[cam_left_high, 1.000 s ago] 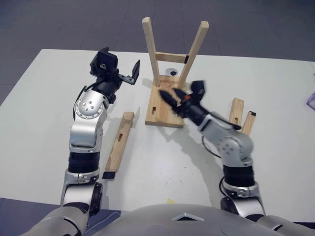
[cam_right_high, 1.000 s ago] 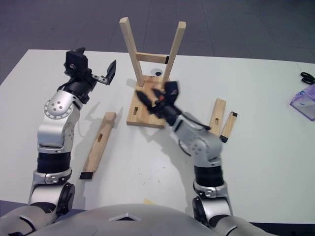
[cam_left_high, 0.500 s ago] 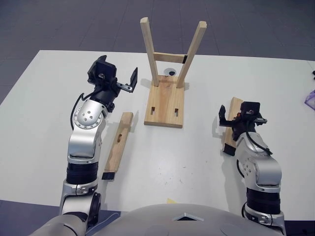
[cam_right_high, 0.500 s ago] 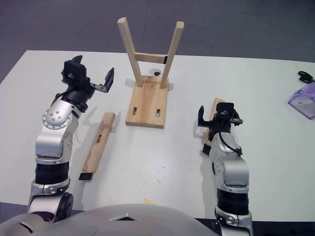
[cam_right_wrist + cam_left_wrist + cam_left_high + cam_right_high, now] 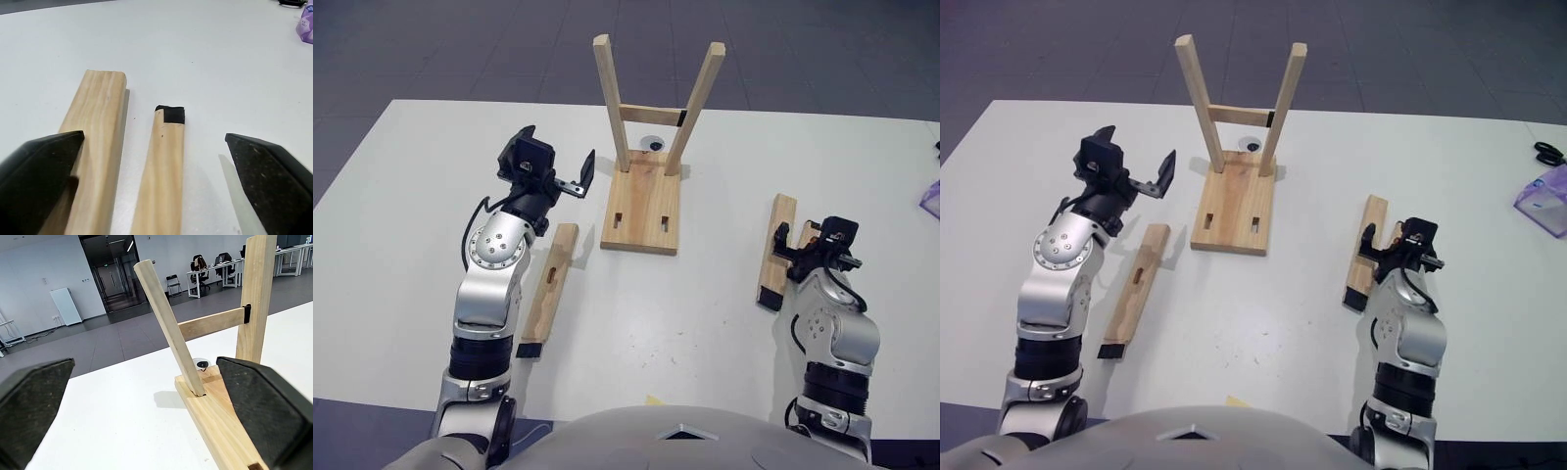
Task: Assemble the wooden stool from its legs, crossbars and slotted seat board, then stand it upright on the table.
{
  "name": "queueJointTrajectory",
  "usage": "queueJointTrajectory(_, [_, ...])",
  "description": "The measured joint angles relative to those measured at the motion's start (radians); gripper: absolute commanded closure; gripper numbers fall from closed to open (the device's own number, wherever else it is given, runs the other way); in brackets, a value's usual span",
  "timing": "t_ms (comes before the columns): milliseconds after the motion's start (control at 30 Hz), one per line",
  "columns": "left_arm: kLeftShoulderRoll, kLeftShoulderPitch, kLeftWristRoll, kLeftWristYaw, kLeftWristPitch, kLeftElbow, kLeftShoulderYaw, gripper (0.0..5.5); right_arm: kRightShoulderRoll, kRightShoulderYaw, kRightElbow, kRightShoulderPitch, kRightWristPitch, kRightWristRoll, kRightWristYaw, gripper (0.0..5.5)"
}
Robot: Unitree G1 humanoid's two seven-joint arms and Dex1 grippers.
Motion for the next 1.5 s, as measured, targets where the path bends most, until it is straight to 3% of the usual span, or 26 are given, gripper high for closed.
queueJointTrajectory(200, [-0.009, 0.004, 0.0, 0.005, -0.001, 0.0, 0.0, 0.1, 0.026, -0.089, 0.041, -0.055, -0.054, 0.079, 0.008, 0.12])
queueJointTrajectory(500, [-0.023, 0.007, 0.007, 0.019, -0.012, 0.003, -0.008, 0.1, -0.021, -0.081, 0.079, -0.062, -0.024, 0.034, 0.003, 0.12])
queueJointTrajectory(700, [-0.027, 0.019, 0.008, 0.019, -0.015, 0.006, -0.013, 0.1, -0.03, -0.051, 0.075, -0.055, 0.099, 0.02, 0.002, 0.12])
queueJointTrajectory(1167, [-0.05, 0.064, 0.04, 0.056, -0.024, -0.002, -0.042, 0.1, -0.013, -0.029, -0.167, 0.003, 0.401, 0.0, -0.012, 2.24])
queueJointTrajectory(1500, [-0.069, 0.075, 0.039, 0.066, -0.017, -0.037, -0.037, 0.1, -0.012, -0.021, -0.207, 0.013, 0.454, -0.002, 0.018, 3.79])
